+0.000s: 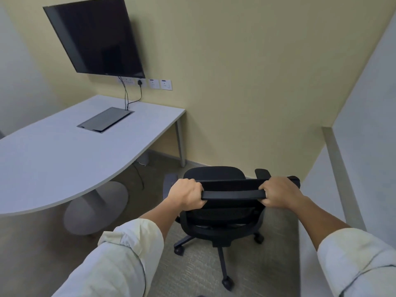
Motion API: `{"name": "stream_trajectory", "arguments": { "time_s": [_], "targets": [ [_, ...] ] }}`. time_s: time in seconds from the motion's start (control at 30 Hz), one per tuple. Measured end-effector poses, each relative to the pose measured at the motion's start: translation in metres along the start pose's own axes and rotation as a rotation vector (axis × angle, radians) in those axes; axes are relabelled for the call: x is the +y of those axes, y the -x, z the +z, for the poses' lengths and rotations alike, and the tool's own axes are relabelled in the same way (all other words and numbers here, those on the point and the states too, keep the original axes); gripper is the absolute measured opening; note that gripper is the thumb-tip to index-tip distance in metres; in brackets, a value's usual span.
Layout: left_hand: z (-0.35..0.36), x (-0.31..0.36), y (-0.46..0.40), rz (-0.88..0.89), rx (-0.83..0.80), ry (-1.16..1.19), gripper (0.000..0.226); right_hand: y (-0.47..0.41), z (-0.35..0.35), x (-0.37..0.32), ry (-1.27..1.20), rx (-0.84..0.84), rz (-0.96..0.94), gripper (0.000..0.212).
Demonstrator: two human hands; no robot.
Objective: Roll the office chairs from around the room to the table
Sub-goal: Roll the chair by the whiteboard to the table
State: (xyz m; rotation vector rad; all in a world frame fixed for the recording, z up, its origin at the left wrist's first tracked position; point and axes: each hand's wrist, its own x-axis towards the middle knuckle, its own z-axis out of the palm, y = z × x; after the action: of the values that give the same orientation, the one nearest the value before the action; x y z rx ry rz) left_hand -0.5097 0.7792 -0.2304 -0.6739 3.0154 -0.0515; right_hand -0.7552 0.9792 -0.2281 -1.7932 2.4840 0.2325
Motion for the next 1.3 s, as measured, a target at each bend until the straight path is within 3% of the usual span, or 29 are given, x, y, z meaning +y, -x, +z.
{"name": "stream_trajectory", "arguments": {
  "time_s": [0.17, 0.3, 0.47, 0.7, 1.0, 1.3],
  "targets": [
    [-0.001, -0.035, -0.023, -0.075, 0.033, 0.001, 0.04, -0.067, -0.015, 0.0, -0.07, -0.013, -0.058, 0.011],
    [0.001, -0.06, -0.037, -0.111, 0.031, -0.006, 0.047, -0.105, -0.018, -0.01, -0.122, -0.023, -0.014, 0.017],
    [0.005, -0.108, -0.072, -0.185, 0.024, 0.022, 0.038, -0.18, -0.036, -0.014, -0.098, -0.039, -0.075, 0.02],
    [0.005, -0.148, -0.108, -0.276, 0.022, 0.025, 0.033, -0.254, -0.049, -0.021, -0.077, -0.026, -0.077, 0.013],
    [0.008, -0.197, -0.143, -0.42, 0.05, 0.033, 0.042, -0.345, -0.072, -0.023, -0.02, 0.011, -0.243, 0.014],
    [0.008, -0.177, -0.193, -0.606, 0.045, -0.002, 0.046, -0.42, -0.078, 0.022, 0.011, 0.034, -0.434, 0.009]
  ]
}}
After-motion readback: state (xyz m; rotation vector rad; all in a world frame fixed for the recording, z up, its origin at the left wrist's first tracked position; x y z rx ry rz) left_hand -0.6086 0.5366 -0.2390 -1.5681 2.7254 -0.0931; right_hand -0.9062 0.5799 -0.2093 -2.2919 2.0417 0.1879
